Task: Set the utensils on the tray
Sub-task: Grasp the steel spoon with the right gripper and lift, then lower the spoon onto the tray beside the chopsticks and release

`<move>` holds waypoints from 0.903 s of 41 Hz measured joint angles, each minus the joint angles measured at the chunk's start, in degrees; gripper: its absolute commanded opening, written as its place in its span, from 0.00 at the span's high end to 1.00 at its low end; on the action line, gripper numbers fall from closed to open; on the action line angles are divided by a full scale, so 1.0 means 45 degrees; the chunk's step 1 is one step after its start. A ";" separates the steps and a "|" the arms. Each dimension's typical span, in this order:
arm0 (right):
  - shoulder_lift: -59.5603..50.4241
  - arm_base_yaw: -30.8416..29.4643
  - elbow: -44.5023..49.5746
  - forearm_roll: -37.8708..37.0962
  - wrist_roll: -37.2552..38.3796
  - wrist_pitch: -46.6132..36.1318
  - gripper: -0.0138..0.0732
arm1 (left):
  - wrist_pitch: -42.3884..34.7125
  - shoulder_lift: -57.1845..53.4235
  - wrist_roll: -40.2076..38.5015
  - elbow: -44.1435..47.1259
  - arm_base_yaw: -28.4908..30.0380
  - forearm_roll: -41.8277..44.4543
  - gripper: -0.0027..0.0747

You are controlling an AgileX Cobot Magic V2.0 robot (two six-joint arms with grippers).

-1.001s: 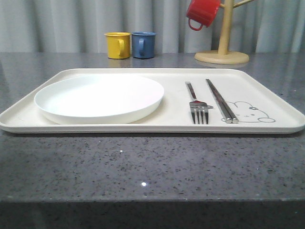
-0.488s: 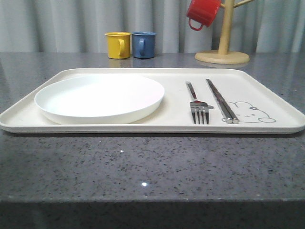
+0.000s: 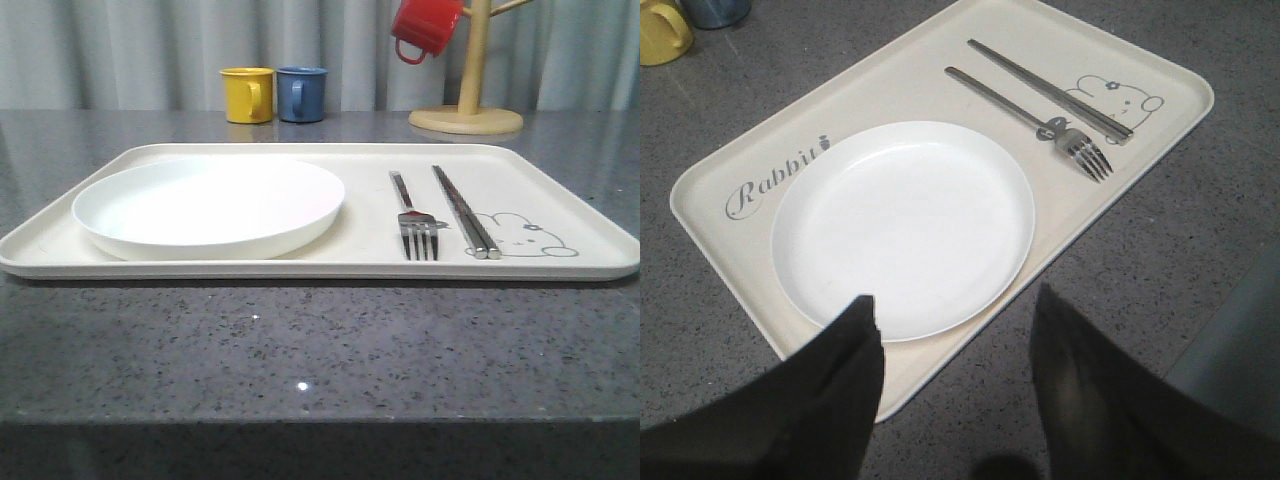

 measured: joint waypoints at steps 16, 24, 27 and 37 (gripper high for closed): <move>-0.1924 0.1475 -0.0244 0.2035 0.0017 0.1428 0.88 | 0.0000 0.0000 0.0000 0.0000 0.0000 0.0000 0.53; -0.2608 0.3547 -0.0244 0.3051 0.0145 0.1721 0.88 | 0.0000 0.0000 0.0000 0.0000 0.0000 0.0000 0.53; -0.2608 0.4044 -0.0143 0.3280 0.0670 0.1721 0.88 | 0.0000 0.0000 0.0000 0.0000 0.0000 0.0000 0.53; -0.2020 0.4468 0.0840 0.4267 0.1937 0.0569 0.88 | 0.0000 0.0000 0.0000 0.0000 0.0000 0.0000 0.53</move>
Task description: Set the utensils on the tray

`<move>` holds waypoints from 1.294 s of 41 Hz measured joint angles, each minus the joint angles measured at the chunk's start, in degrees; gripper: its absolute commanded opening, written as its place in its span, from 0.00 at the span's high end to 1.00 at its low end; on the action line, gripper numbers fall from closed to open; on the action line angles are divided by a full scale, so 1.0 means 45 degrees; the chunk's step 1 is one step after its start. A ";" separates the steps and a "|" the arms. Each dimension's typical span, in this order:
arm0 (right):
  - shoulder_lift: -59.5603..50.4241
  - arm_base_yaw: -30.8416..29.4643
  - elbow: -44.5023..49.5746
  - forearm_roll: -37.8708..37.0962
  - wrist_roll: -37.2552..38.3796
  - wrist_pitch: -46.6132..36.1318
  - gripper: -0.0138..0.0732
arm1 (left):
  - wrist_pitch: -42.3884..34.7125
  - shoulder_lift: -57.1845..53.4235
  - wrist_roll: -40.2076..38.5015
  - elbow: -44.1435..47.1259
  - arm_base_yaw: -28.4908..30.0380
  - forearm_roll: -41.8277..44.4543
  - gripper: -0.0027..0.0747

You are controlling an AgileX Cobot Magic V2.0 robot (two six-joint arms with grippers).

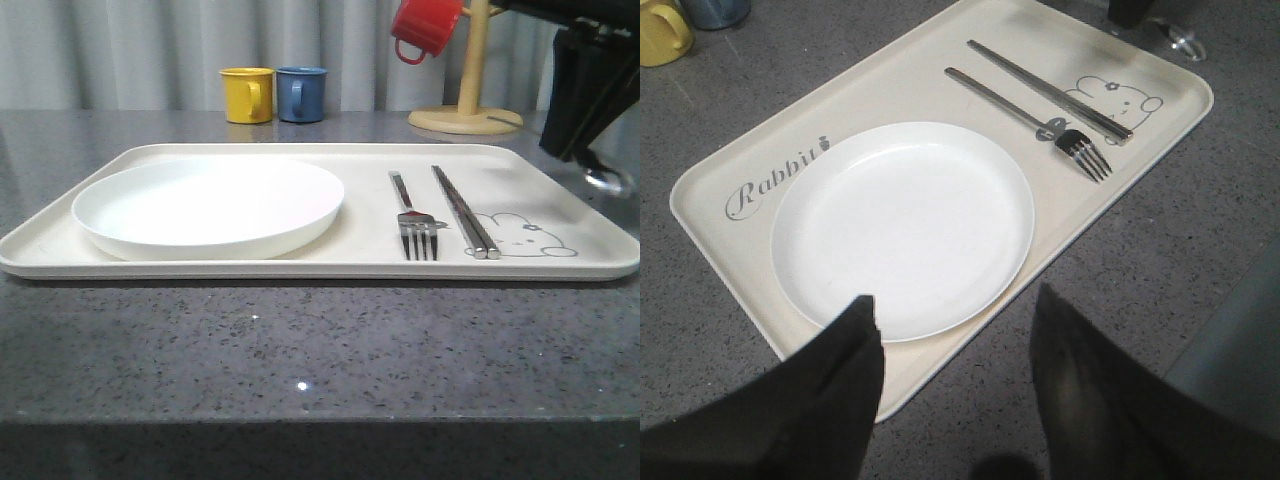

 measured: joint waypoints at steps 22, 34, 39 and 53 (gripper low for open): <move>0.1107 0.0028 0.0094 0.0217 0.0086 -0.1214 0.42 | 0.0000 0.0000 0.0000 0.0000 0.0000 0.0000 0.53; -0.1040 0.0565 0.0144 -0.0374 -0.1791 -0.1085 0.43 | 0.0000 0.0000 0.0000 0.0000 0.0000 0.0000 0.53; -0.2482 0.1515 0.0474 -0.0982 -0.2157 -0.0611 0.43 | 0.0000 0.0000 0.0000 0.0000 0.0000 0.0000 0.53; -0.7093 0.2701 0.3763 -0.2116 -0.2237 -0.0509 0.43 | 0.0000 0.0000 0.0000 0.0000 0.0000 0.0000 0.53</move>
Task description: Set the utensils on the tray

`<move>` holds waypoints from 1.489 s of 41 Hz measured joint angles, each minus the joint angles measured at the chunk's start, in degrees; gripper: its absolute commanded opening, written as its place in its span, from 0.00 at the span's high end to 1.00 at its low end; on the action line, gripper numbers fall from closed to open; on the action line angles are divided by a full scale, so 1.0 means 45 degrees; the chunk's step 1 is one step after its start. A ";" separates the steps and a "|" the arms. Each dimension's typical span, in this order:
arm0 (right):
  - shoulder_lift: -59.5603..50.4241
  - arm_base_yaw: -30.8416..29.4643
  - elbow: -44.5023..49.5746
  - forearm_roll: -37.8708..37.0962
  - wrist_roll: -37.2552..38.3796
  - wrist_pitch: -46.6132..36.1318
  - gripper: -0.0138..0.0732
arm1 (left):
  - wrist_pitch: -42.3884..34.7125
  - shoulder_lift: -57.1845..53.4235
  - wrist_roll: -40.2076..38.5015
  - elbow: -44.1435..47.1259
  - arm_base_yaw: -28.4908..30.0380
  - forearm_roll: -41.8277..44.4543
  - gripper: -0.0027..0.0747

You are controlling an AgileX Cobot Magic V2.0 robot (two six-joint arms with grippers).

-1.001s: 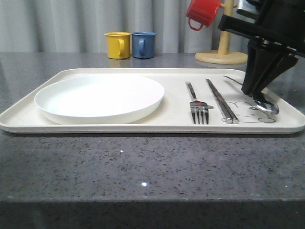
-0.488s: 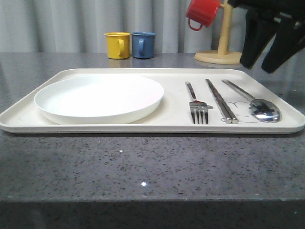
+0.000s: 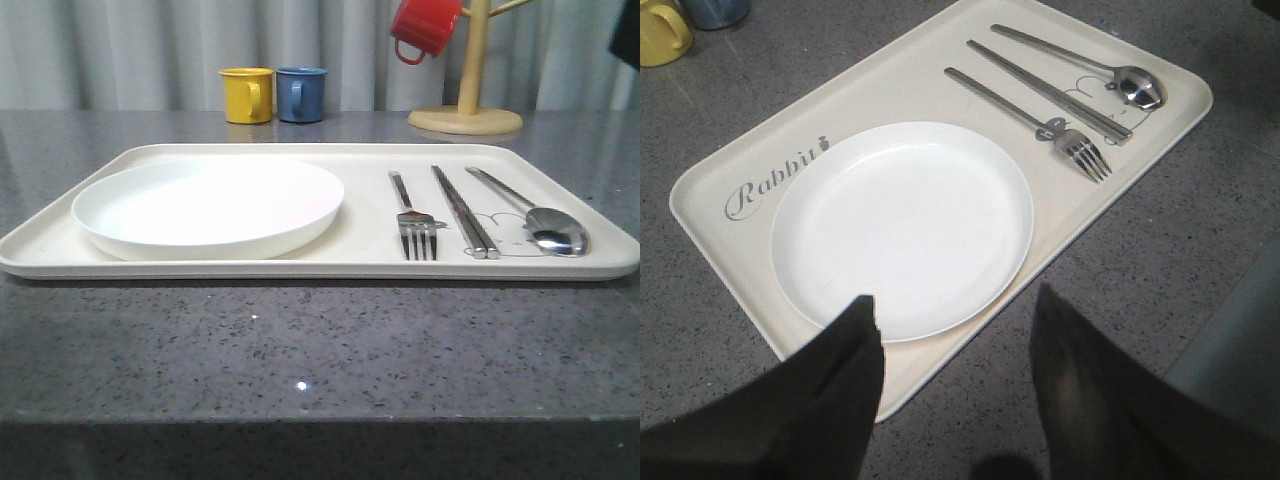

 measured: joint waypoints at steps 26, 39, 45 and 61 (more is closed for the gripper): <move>-0.7767 0.0000 0.4357 -0.0764 -0.0030 -0.0676 0.43 | 0.0000 0.0000 0.0000 0.0000 0.0000 0.0000 0.53; -0.8053 0.0000 0.4995 -0.0915 -0.0030 -0.0840 0.81 | -0.0021 0.0000 0.0000 0.0000 0.0000 0.0000 0.56; -0.8053 0.0000 0.5072 -0.0915 -0.0030 -0.1117 0.92 | -0.0021 0.0000 0.0000 0.0000 0.0000 0.0000 0.81; -0.8053 0.0000 0.5072 -0.0654 -0.0030 -0.1330 0.92 | -0.0021 0.0000 0.0000 0.0000 0.0000 0.0000 0.99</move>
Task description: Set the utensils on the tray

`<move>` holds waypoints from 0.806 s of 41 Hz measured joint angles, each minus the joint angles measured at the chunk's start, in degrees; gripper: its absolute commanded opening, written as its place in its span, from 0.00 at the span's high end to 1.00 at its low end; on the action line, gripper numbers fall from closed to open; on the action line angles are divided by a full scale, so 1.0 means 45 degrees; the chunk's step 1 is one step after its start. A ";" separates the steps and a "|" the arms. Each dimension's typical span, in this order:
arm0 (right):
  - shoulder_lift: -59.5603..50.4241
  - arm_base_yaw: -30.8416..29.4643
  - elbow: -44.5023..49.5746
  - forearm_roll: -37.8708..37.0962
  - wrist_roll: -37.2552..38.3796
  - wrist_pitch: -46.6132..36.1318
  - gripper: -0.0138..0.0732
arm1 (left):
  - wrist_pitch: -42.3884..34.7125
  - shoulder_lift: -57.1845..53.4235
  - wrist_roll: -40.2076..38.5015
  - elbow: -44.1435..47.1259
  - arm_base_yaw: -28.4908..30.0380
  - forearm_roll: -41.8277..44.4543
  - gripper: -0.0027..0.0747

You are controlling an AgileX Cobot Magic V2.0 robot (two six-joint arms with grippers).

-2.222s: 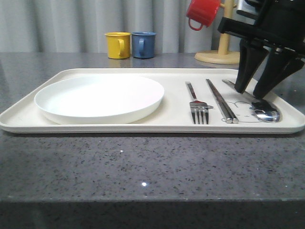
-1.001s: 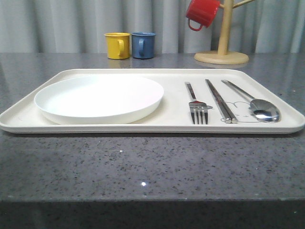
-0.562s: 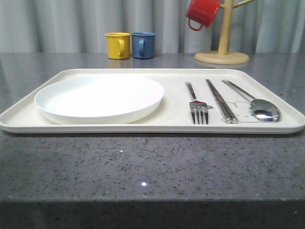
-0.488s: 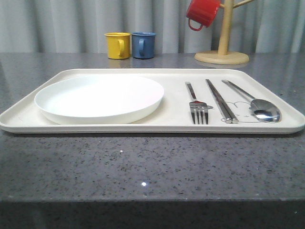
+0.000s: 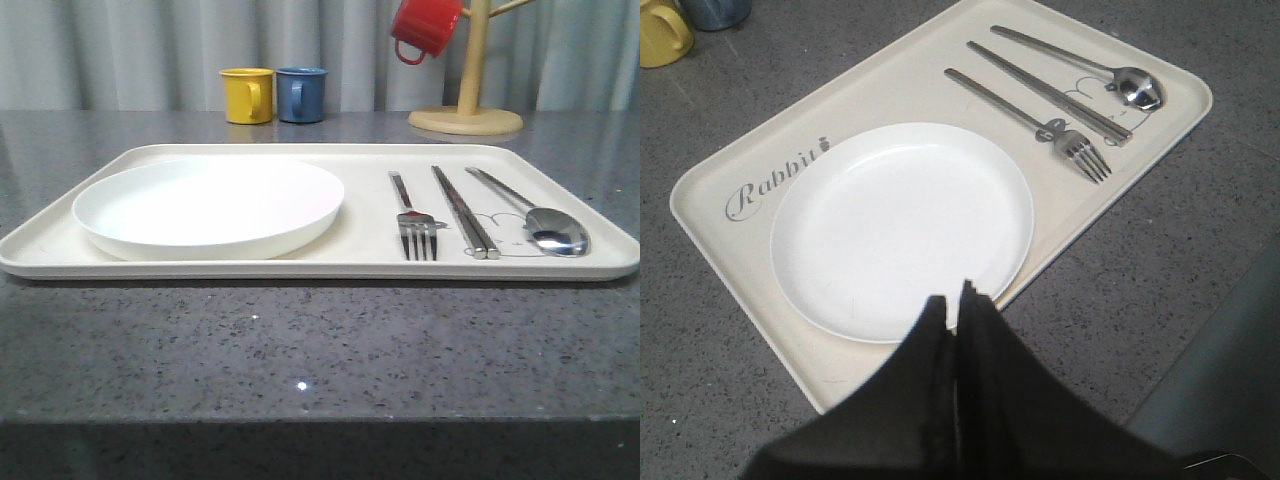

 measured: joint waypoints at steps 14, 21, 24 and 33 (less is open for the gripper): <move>0.0000 0.0000 0.0000 0.0019 0.0000 0.0000 0.92 | -0.1170 -0.0758 0.0000 0.1063 0.0122 0.0031 0.99; 0.0000 0.0000 0.0000 0.0019 0.0000 0.0000 0.92 | -0.3595 -0.2283 0.0000 0.3054 0.2068 0.0311 0.99; 0.0000 0.0000 0.0000 0.0019 0.0000 0.0000 0.92 | -0.4974 -0.3106 0.0000 0.4204 0.3166 0.0330 0.99; 0.0000 0.0000 0.0000 0.0019 0.0000 0.0000 0.92 | -0.7583 -0.5906 0.0000 0.8127 0.6143 0.0385 0.99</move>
